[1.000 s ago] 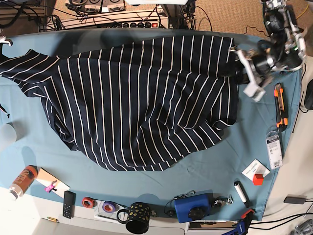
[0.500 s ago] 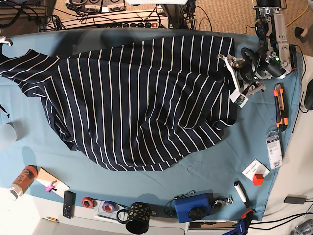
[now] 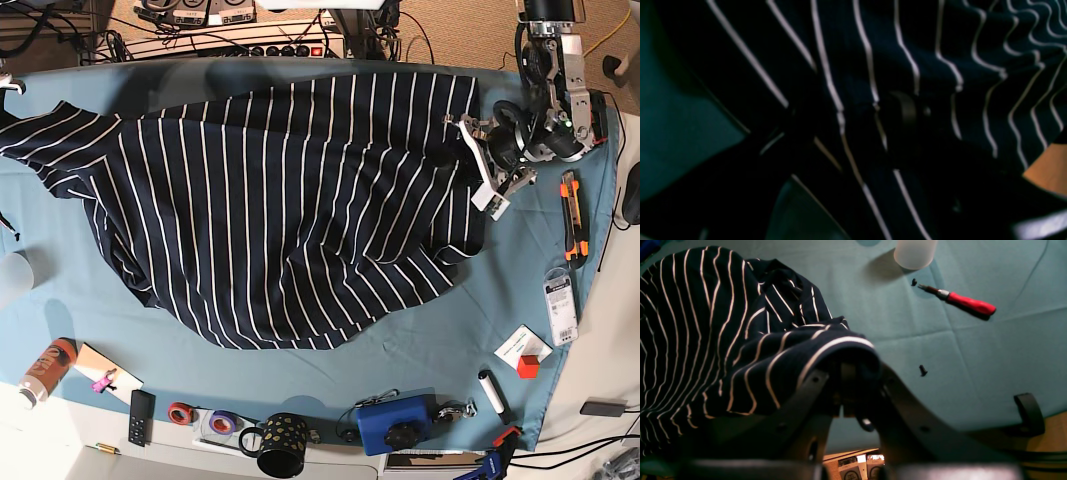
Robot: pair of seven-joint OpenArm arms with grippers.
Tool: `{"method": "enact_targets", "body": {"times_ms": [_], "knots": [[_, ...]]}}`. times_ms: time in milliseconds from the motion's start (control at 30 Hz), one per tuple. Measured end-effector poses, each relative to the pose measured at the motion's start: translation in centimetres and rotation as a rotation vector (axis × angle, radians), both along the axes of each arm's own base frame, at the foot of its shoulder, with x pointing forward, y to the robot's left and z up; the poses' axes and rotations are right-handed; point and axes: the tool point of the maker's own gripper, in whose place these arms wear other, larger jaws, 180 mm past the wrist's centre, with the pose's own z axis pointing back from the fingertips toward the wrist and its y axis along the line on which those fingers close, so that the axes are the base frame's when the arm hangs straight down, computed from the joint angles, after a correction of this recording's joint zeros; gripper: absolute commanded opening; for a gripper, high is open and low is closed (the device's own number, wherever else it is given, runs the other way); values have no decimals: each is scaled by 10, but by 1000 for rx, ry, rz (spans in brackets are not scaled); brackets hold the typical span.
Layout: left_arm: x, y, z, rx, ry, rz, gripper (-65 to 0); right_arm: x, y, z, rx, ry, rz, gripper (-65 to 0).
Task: Layout the t-shirt on the table in an organized manner, then fold the t-shirt properly
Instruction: 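Grasp the shirt edge with the left gripper and the opposite edge with the right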
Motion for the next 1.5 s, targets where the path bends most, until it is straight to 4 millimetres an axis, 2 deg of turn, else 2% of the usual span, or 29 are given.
{"method": "enact_targets", "body": {"times_ms": [133,267,400,467,600,933,967,1033,1233,1267,1333,1400,1500], "knots": [[-8,-16,6,-121,46,-11,-336,0,0,0,0,0,0,-650],[-18,-20,5,-140,96,-35,-412,0,0,0,0,0,0,-650],[-18,-20,4,-139,96,-34,-504,0,0,0,0,0,0,-650],[-15,-20,5,-147,79,-23,-529,0,0,0,0,0,0,-650],[-8,-21,11,-171,41,-5,-532,0,0,0,0,-1,0,-650],[-5,-24,13,-189,24,6,-532,0,0,0,0,0,0,-650],[-3,-25,14,-194,16,11,-540,0,0,0,0,-1,0,-650],[-2,-25,15,-199,8,15,-646,0,0,0,0,0,0,-650],[-3,-22,14,-183,38,45,-650,0,0,0,0,0,0,-650],[-3,-21,17,-171,41,42,-650,0,0,0,0,0,0,-650],[-3,-22,37,-175,4,13,-650,0,0,0,0,-1,0,-650],[0,-23,70,-175,-109,-43,-650,2,1,2,-8,-11,14,-650],[-6,-11,115,-139,-265,-39,-650,9,9,10,15,-67,52,-650]]}}
